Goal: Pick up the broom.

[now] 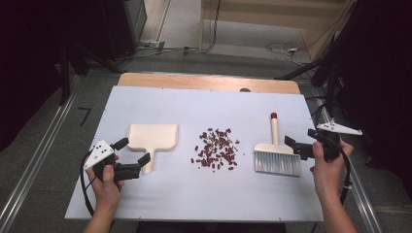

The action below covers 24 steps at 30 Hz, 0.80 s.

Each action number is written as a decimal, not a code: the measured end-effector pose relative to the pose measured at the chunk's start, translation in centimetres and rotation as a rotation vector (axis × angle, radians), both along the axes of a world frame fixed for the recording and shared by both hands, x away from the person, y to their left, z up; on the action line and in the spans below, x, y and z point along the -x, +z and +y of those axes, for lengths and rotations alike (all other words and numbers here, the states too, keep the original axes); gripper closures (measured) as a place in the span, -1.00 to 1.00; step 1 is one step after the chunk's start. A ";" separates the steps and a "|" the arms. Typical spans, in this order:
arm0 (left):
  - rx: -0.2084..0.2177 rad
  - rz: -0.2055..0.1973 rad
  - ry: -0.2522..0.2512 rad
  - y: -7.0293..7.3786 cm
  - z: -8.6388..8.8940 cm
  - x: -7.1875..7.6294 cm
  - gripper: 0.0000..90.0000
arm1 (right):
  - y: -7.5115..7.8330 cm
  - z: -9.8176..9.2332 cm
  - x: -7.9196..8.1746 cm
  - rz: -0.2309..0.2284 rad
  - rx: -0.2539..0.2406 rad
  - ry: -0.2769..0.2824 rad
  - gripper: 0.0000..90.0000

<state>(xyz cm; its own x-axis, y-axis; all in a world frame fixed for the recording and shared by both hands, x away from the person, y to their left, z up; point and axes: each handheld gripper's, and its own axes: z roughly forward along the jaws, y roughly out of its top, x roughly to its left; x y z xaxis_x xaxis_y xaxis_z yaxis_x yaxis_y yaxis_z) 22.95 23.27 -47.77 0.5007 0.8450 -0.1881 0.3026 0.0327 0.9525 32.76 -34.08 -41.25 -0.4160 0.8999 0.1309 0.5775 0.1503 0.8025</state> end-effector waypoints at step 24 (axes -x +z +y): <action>-0.019 0.012 -0.022 -0.2 -0.5 -0.1 -1.00 | -4.1 3.5 -9.4 0.324 0.158 -0.108 -0.09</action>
